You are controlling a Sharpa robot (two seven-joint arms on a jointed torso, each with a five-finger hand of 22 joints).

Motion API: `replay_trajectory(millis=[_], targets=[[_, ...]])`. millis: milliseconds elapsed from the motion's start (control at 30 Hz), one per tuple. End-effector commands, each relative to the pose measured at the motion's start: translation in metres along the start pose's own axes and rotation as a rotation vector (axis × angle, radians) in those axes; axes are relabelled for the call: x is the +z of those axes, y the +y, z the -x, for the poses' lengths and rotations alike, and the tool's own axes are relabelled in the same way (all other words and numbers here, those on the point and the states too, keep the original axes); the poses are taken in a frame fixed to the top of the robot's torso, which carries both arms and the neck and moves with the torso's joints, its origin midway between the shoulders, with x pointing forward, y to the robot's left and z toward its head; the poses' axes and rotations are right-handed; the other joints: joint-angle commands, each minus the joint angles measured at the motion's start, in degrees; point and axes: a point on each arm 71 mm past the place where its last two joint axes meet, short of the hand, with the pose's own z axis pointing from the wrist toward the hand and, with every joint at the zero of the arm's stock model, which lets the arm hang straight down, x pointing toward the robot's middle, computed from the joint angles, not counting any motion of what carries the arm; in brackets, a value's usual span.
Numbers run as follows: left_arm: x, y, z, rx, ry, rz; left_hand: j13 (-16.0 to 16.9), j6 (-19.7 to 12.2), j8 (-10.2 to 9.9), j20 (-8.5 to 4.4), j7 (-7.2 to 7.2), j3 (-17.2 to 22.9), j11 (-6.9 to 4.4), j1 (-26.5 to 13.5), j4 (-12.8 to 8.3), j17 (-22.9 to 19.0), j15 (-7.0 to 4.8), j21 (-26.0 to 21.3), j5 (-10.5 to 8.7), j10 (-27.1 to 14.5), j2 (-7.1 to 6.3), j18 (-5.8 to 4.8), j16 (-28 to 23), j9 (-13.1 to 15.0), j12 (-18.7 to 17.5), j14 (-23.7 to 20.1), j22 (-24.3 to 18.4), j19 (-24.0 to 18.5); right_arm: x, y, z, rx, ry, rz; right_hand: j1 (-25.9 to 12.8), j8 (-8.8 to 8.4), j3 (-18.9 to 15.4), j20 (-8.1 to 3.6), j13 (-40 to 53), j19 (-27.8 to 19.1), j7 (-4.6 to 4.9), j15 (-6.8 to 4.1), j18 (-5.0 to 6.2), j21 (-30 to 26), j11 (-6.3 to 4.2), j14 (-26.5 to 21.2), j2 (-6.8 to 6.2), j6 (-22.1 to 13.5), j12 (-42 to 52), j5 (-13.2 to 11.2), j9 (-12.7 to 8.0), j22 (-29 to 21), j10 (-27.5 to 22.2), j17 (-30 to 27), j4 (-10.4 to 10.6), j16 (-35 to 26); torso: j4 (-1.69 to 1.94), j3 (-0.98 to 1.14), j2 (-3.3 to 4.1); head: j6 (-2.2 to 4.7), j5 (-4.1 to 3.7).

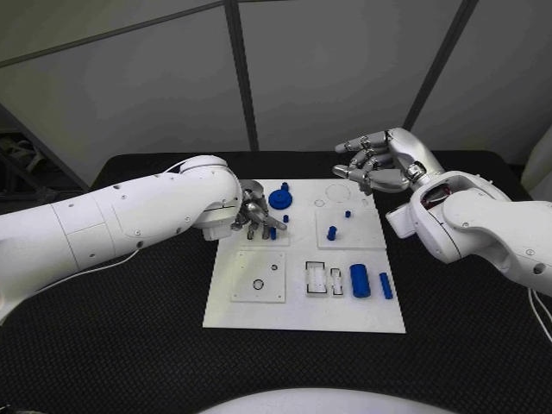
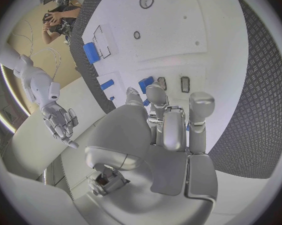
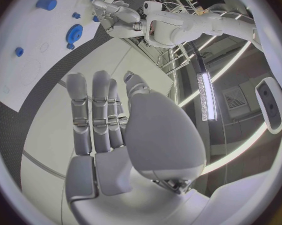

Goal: Assemble the parts on the task board

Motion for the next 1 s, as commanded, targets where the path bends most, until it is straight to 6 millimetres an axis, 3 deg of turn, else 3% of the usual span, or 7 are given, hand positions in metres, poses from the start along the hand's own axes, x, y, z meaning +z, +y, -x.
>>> replay_trajectory(millis=[33,367,667,733,867,933,1000], targets=[[-0.0001,-0.0004,0.0002,0.025,0.008,0.009,0.11,-0.32,0.1,-0.03,0.1,0.38,0.27,0.64,0.01,0.52,-0.05,0.04,-0.23,-0.18,-0.04,-0.06,-0.32,0.22,-0.4,2.55,0.1,-0.54,0.0005,0.0018,-0.0014,0.02,0.012,-0.007,-0.17,-0.21,0.15,0.15,-0.11,-0.39,0.17,0.15,0.67,-0.41,0.22,0.13,0.26,-0.03,-0.19,0.22,-0.02,-0.11,-0.15,0.04,0.23,-0.38,-0.05,0.02,-0.01,0.0,0.01],[0.0003,-0.0017,-0.0005,0.03,0.012,0.006,0.96,-0.36,0.12,0.01,0.08,1.72,0.24,3.36,-1.71,0.6,-0.07,0.14,-0.2,-0.19,0.65,-0.03,-0.31,2.12,-0.82,2.56,0.37,-0.77,0.0009,0.0018,-0.0017,0.022,0.01,-0.008,-0.17,-0.22,0.21,0.16,-0.25,-0.41,0.19,0.15,0.71,-0.73,0.23,0.15,0.29,-0.06,-0.21,0.48,-0.03,-0.36,-0.22,0.07,0.23,-0.55,-0.03,-0.03,0.02,-0.13,0.08],[0.0003,-0.0032,-0.0012,0.015,0.019,-0.006,2.1,-0.51,0.1,-0.23,-0.5,5.39,-0.18,9.59,-6.9,0.69,-0.43,0.14,-0.16,-0.18,3.8,0.06,-0.31,4.51,-1.21,2.55,0.51,-1.12,0.0014,0.0016,0.0,0.02,-0.007,0.0,-0.05,-0.19,0.65,0.13,-0.82,0.21,0.16,0.09,0.64,-0.85,0.17,0.54,0.3,0.02,-0.09,2.44,-0.02,-0.18,-0.16,0.31,0.14,-1.12,-0.05,-0.05,0.01,-0.28,-0.01],[0.0003,-0.0031,-0.0014,0.001,0.024,-0.009,2.72,-0.78,0.06,-0.44,-0.51,6.68,-0.21,11.5,-8.88,0.85,-0.57,0.08,2.41,-0.18,5.12,0.12,-0.21,5.57,-1.14,2.53,0.5,-1.36,0.0014,0.0017,0.0,0.02,-0.008,0.001,-0.05,-0.2,0.69,0.12,-0.88,0.25,0.16,0.09,0.64,-0.91,0.16,0.57,0.27,0.02,-0.08,2.62,-0.02,-0.21,-0.16,0.33,0.13,-1.18,-0.03,-0.04,0.02,-0.33,0.0],[-0.0004,-0.0028,-0.0013,-0.026,0.023,-0.019,3.62,-1.05,0.33,-0.62,-0.62,7.76,-0.21,12.86,-11.61,1.13,-0.72,0.15,4.43,0.0,6.46,0.1,0.01,7.98,-1.24,2.53,0.73,-1.63,0.0014,0.0017,0.0,0.021,-0.008,0.001,-0.06,-0.2,0.7,0.12,-0.9,0.25,0.16,0.09,0.65,-0.96,0.17,0.57,0.26,0.02,-0.08,2.67,-0.02,-0.25,-0.16,0.34,0.14,-1.2,-0.04,-0.02,0.0,-0.38,0.02],[-0.0011,-0.0021,-0.001,-0.05,0.02,-0.025,4.3,-1.42,0.56,-0.68,-0.51,8.34,-0.15,13.35,-13.5,1.0,-0.72,0.16,6.95,0.03,7.15,0.11,-0.1,9.87,-1.25,2.43,0.84,-1.83,0.0016,0.0011,0.0003,0.022,-0.008,0.001,-0.07,-0.2,0.72,0.12,-0.93,0.24,0.16,0.09,0.66,-1.06,0.17,0.58,0.25,0.01,-0.07,2.77,-0.02,-0.33,-0.17,0.35,0.14,-1.24,0.0,-0.03,-0.03,-0.3,-0.14],[-0.0022,-0.001,-0.0006,-0.074,0.015,-0.031,4.8,-1.74,0.7,-0.63,-0.54,8.67,-0.15,13.23,-14.86,1.02,-0.67,0.25,8.08,0.06,7.69,0.06,-0.09,11.44,-1.35,2.41,1.08,-1.89,0.0019,0.0002,0.0011,0.022,-0.009,-0.001,-0.1,-0.22,0.76,0.12,-1.0,0.21,0.17,0.1,0.68,-1.24,0.18,0.58,0.27,-0.01,-0.08,2.92,-0.03,-0.49,-0.2,0.37,0.17,-1.31,0.01,-0.03,-0.04,-0.3,-0.2]])
